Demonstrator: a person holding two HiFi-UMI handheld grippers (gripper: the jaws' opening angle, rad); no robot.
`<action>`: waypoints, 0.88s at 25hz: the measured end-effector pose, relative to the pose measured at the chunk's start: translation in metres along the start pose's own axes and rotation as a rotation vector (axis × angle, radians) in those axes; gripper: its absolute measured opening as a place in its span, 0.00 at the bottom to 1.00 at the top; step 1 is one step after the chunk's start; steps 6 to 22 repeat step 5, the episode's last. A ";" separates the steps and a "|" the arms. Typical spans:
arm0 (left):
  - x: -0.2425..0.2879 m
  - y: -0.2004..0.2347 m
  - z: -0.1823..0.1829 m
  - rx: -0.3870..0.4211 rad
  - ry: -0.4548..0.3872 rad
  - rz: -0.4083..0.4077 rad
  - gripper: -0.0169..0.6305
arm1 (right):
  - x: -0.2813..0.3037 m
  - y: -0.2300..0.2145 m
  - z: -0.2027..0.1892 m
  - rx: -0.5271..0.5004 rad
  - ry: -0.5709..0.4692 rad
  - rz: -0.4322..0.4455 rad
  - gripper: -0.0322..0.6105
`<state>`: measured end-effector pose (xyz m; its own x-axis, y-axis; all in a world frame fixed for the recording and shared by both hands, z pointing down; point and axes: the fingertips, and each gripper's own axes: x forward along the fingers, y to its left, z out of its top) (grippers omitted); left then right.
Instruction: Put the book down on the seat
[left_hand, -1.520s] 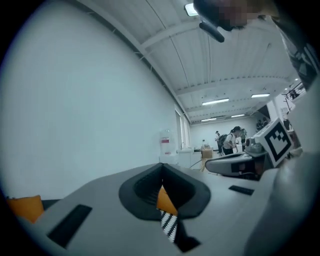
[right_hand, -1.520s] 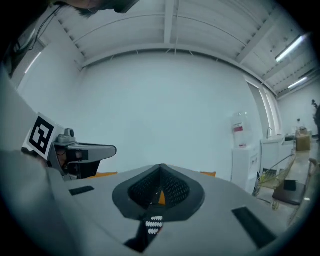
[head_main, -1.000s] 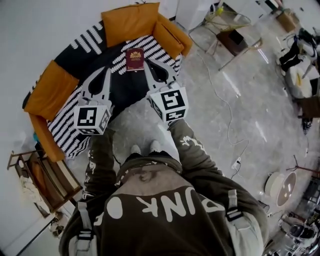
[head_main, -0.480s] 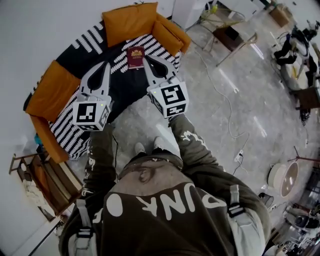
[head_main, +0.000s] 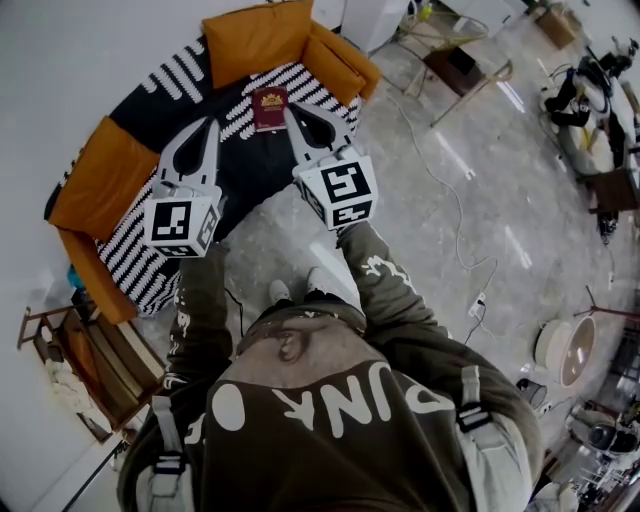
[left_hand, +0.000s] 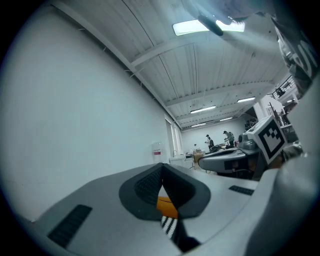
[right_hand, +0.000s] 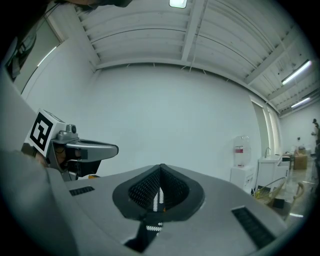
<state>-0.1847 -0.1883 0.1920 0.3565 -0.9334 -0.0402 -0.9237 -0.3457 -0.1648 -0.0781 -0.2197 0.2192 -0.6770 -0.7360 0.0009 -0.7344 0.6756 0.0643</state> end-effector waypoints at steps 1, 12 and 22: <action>-0.001 0.000 0.000 0.000 0.000 0.001 0.03 | 0.000 0.001 0.000 -0.001 0.000 0.000 0.06; -0.004 0.000 0.001 -0.002 0.001 0.005 0.03 | -0.003 0.002 0.002 -0.002 -0.001 -0.001 0.06; -0.004 0.000 0.001 -0.002 0.001 0.005 0.03 | -0.003 0.002 0.002 -0.002 -0.001 -0.001 0.06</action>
